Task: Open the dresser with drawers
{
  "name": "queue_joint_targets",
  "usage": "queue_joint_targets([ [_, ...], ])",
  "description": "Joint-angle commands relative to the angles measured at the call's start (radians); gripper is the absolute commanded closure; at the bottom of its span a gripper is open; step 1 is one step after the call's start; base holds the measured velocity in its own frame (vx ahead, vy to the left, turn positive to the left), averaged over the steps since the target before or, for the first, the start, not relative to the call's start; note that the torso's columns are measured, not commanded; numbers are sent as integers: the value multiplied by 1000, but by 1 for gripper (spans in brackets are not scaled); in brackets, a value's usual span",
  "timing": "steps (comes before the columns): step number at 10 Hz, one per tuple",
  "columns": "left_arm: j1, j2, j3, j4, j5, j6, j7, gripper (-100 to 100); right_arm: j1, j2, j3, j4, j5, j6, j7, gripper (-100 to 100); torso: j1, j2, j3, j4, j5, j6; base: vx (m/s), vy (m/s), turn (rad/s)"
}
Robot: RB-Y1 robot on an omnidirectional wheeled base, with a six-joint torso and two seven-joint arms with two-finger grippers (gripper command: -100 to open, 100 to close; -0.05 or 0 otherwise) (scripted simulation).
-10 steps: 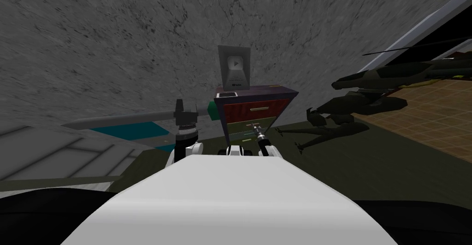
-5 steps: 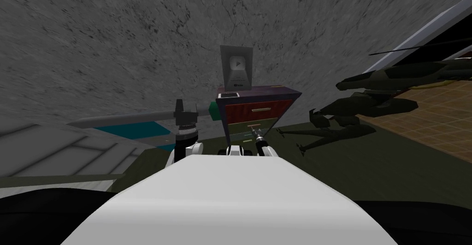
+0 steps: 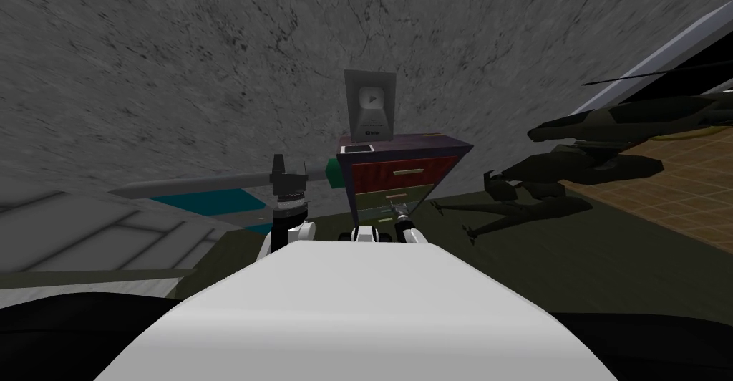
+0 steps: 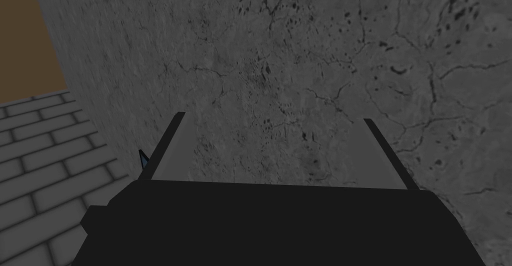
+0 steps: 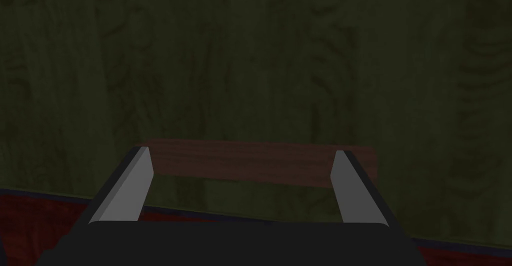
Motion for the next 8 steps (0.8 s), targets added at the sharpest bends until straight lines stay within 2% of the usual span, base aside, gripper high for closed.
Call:
queue_joint_targets([
  [1,0,0,0,0,0,0,0,0,-11,-5,26,44,77,72,22,-100,0,-1,0,0,0,0,19,14,31],
  [2,0,0,0,0,0,0,0,0,-19,-5,49,88,120,97,43,-100,1,0,0,0,0,0,22,21,42],
  [3,0,0,0,0,0,0,0,0,-19,-5,49,88,145,127,43,-100,1,-1,0,0,0,0,22,17,26],
  [4,0,0,0,0,0,0,0,0,-19,-5,49,88,153,135,43,-100,0,-1,0,0,0,0,10,7,1],
  [5,0,0,0,0,0,0,0,0,-26,-5,71,128,184,180,63,-100,0,0,0,0,0,0,14,10,51],
  [6,0,0,0,0,0,0,0,0,-26,-5,71,132,220,195,63,-100,0,0,0,0,0,0,18,10,28],
  [7,0,0,0,0,0,0,0,0,-34,-5,93,173,253,229,83,-100,0,0,0,0,0,0,24,12,54],
  [8,0,0,0,0,0,0,0,0,-34,-5,93,177,291,256,83,-100,1,-1,0,0,0,0,22,14,23],
])
